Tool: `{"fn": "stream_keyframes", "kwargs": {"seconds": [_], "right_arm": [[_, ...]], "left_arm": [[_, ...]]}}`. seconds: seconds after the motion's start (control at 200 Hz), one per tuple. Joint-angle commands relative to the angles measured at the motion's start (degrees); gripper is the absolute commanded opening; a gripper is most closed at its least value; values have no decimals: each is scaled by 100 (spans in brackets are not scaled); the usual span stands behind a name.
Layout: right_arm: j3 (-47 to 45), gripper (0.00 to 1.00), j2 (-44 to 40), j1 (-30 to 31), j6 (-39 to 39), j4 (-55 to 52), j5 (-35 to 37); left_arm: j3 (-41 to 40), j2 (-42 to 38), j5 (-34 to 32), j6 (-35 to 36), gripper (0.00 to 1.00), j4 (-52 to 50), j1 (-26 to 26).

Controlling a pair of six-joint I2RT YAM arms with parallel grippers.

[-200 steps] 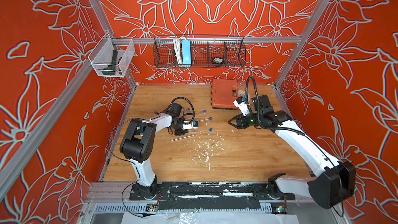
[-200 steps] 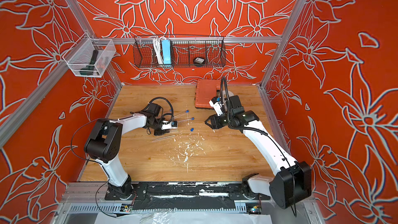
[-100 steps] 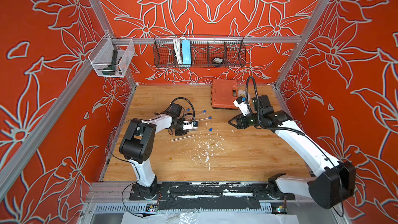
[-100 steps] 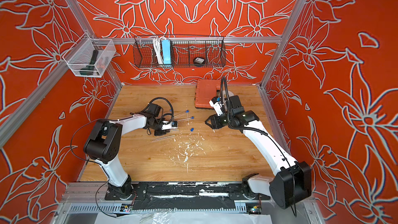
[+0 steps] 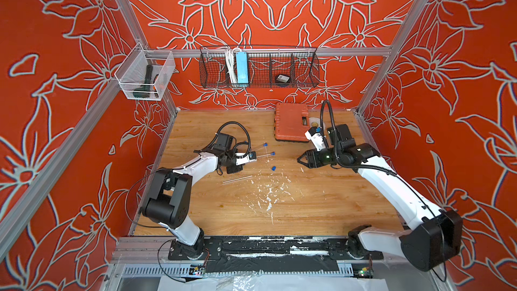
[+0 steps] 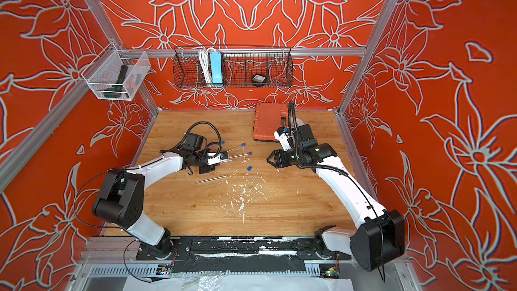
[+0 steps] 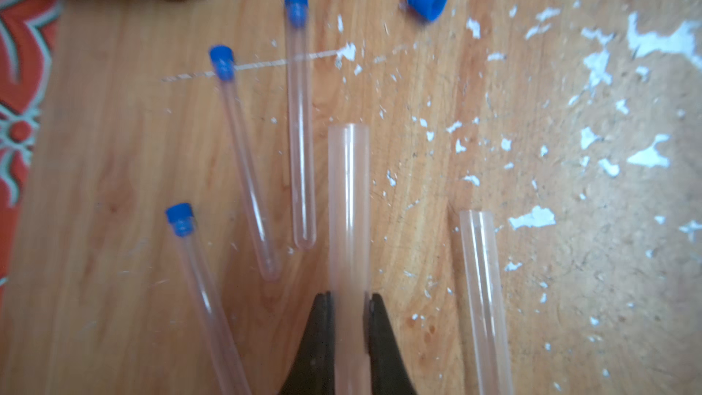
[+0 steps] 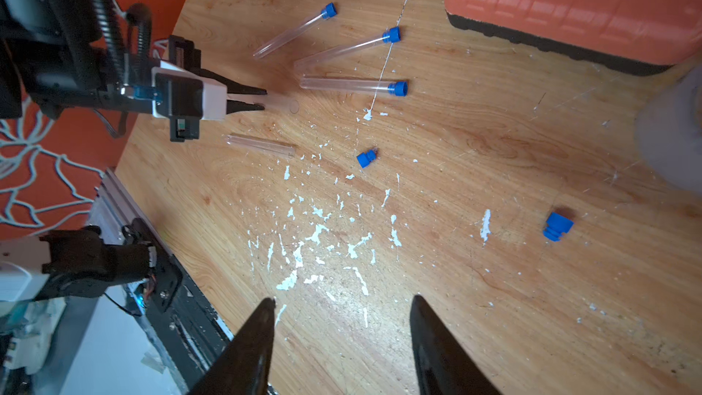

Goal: Insert stoppers into test tubes
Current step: Pick up the test tube at the center of the board.

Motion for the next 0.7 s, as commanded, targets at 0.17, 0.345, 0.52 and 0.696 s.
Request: {"fn": "stream_keyframes", "kwargs": {"seconds": [0.17,0.345,0.52,0.696], "right_arm": [[441,59,452,46,1370,286,-990],[741,61,869,314,1675,518,-1160],[1143,62,1401,527,1595,200,-1163],[1492,63,1820,790,1422,-187,-1081]], "left_arm": [[-414,-880,854,-987,0,875,-465],[-575,-1153,938,-1259,0,1064,-854],[-774,-1371,1030,-1460,0,1326,-1049],[-869,-1425,1100,-1563,0,1448,-1127]]}}
